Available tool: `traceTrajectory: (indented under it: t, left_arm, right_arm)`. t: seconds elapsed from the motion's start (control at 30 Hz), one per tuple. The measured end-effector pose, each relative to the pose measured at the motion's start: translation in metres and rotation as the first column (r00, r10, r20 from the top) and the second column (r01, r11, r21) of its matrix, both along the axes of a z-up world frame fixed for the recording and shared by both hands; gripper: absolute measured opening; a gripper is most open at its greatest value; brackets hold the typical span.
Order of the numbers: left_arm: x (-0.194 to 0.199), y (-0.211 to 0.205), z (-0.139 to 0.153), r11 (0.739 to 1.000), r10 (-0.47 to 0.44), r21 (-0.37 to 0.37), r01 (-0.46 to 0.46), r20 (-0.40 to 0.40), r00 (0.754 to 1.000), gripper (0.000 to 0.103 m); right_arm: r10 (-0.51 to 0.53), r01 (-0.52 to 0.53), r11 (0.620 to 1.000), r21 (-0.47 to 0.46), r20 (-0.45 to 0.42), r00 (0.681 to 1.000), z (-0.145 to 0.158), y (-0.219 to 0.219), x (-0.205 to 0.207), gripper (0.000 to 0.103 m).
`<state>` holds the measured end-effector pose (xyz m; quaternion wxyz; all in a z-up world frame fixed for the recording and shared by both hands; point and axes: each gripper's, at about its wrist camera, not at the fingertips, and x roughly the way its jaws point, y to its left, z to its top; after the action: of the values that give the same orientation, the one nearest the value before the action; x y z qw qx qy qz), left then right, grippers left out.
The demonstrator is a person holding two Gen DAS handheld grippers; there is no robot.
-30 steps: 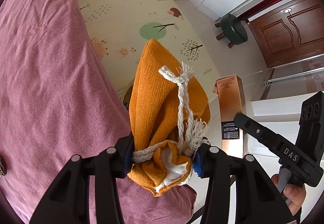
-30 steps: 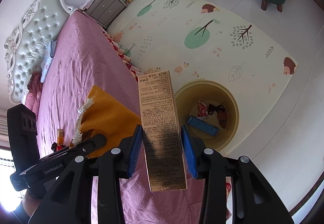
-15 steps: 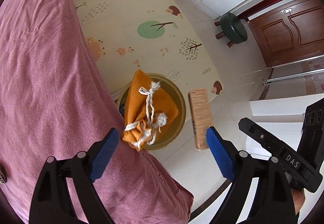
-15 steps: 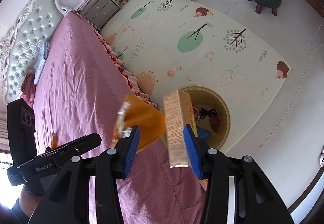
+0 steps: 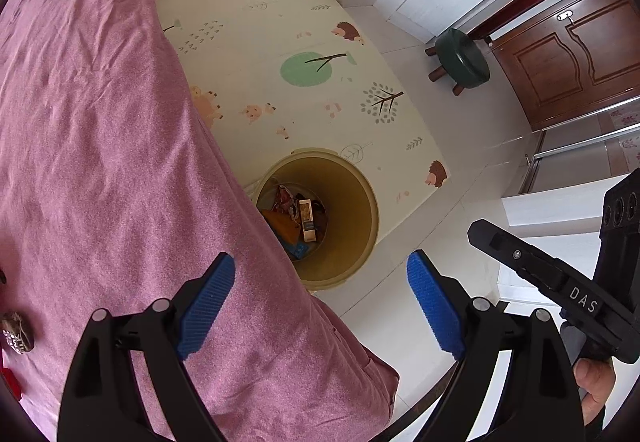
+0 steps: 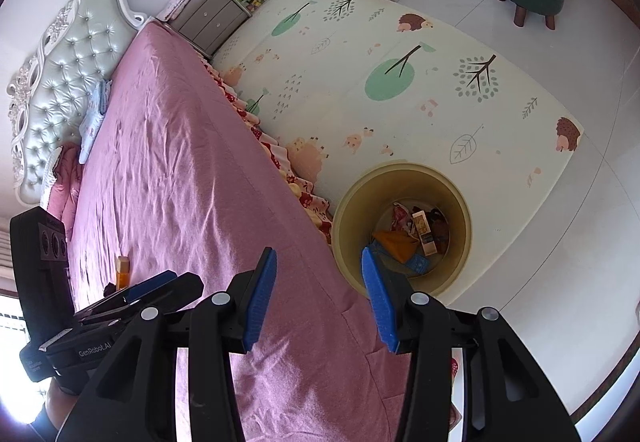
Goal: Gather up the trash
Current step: 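Move both empty tools back over the items on the bed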
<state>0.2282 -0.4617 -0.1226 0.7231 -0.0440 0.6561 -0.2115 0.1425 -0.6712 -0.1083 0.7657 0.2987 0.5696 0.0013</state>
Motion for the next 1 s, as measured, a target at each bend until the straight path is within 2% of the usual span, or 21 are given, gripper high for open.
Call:
traceTrajectory:
  t: [0.3,0.6,0.83,1.0]
  left_arm:
    - [-0.02,0.057,0.027,0.997,0.08,-0.014,-0.08,0.034,0.996,0.09]
    - [-0.05,0.14,0.042,0.979,0.202,0.007,-0.203,0.054,0.978,0.091]
    - [-0.081,0.221,0.041,0.938,0.345,0.015,-0.347,0.054,0.937,0.091]
    - [-0.108,0.281,0.038,0.887,0.46,0.025,-0.462,0.048,0.886,0.091]
  right_arm:
    - [0.113,-0.113,0.994,0.001,0.041,0.993,0.03,0.059,0.006,0.046]
    - [0.283,-0.283,0.959,0.0,0.057,0.957,0.048,0.147,0.004,0.046]
    - [0.43,-0.43,0.903,-0.008,0.047,0.901,0.049,0.225,0.001,0.048]
    - [0.52,-0.521,0.854,-0.001,0.045,0.853,0.047,0.284,0.001,0.049]
